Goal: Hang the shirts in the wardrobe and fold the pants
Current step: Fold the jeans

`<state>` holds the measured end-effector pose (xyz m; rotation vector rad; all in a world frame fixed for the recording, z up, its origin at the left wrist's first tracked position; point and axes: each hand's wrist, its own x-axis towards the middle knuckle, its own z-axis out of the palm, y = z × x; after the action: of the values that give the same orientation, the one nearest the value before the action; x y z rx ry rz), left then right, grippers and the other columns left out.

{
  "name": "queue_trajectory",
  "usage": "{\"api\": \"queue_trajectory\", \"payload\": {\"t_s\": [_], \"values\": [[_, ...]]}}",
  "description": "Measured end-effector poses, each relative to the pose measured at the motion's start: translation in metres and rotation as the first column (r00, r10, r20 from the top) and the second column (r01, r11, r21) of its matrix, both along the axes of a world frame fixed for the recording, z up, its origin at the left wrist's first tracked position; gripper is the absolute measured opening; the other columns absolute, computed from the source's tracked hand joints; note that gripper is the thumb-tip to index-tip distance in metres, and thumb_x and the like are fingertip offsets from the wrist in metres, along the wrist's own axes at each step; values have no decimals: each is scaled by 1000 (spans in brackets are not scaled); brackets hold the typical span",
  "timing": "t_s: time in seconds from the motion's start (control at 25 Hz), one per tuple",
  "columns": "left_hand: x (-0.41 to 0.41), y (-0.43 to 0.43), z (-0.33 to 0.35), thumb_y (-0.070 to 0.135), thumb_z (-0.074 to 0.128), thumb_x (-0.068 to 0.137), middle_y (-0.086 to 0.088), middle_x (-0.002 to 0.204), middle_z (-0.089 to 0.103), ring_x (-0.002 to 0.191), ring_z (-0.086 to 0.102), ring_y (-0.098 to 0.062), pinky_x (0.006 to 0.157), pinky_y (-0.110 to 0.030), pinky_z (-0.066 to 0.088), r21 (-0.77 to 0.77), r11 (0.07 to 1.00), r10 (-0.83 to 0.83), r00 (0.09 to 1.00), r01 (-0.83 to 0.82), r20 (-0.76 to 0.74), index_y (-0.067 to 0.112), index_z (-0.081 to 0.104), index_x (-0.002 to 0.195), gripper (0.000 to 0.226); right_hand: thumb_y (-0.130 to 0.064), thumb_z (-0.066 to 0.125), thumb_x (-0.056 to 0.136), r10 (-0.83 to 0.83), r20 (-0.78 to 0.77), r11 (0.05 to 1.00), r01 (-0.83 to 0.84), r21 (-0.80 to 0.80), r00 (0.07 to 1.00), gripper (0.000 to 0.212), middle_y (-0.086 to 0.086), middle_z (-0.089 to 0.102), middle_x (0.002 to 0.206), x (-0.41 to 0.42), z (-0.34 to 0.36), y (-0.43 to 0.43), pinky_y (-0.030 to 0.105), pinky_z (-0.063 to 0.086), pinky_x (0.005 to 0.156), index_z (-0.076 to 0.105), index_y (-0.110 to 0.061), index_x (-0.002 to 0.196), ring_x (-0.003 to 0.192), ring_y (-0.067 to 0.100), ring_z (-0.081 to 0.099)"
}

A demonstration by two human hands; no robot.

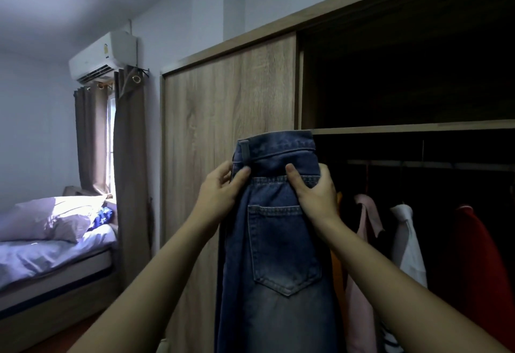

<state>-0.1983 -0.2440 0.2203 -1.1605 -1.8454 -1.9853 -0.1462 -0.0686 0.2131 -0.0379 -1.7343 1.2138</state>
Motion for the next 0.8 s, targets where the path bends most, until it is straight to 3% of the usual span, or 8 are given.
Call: {"api": "queue_trajectory", "payload": {"t_s": [0.12,0.2,0.36,0.4,0.52,0.6,0.68,0.8], "values": [[3,2,13,17,48,96,2,93,70,87,66,-11,78,-26,54,167,981,-96,995,94,4,21,62,101,15,-82,52,58,146,64,986,-150,67,987,81,-4,59,116,6,1,10,30,49,89,43,-30,120,107,11,58],[-4,0,15,22,46,98,3,91,68,86,63,-12,82,-32,53,221,974,-52,999,47,16,25,61,99,15,-67,53,74,180,27,969,-182,165,983,63,-2,58,121,17,1,17,23,47,90,44,-28,123,109,6,57],[-15,-2,7,43,44,94,-1,100,65,97,62,-22,89,-53,48,-74,966,226,949,-247,-220,34,51,106,16,-26,61,87,78,-106,977,-55,204,991,35,0,64,107,28,-6,24,11,48,78,54,-14,119,92,-3,60],[-12,-2,5,43,46,92,-6,97,67,92,65,-25,85,-44,49,-80,955,257,932,-285,-255,35,48,107,17,-27,62,86,57,-131,982,-32,185,990,36,-2,65,106,30,-7,25,12,48,79,55,-13,119,91,-3,60],[-6,-6,5,29,60,90,-13,99,68,80,68,-20,75,-36,55,106,994,-17,997,25,-72,36,42,117,33,-29,64,86,62,-173,989,-37,146,983,34,-6,65,104,36,-5,33,16,49,81,57,-17,117,92,-4,62],[-5,-9,2,35,64,85,-14,113,66,95,68,-20,83,-34,54,15,982,-190,977,190,96,19,47,125,46,-32,64,86,55,-158,987,-29,159,986,34,-3,67,104,40,-5,34,25,53,84,60,-15,116,95,4,64],[1,-6,2,40,64,84,-10,111,67,101,66,-23,93,-37,52,-169,984,-46,994,63,102,13,63,107,36,-40,64,82,50,-149,983,-22,183,988,39,-1,70,103,41,-7,35,35,54,87,63,-15,113,97,10,66],[13,8,11,21,60,91,-5,96,65,89,63,-16,84,-31,51,9,997,76,997,-75,-36,19,63,88,5,-38,61,85,21,-176,979,16,203,984,39,-2,67,107,51,-6,39,33,53,90,61,-14,116,100,6,64]]}}
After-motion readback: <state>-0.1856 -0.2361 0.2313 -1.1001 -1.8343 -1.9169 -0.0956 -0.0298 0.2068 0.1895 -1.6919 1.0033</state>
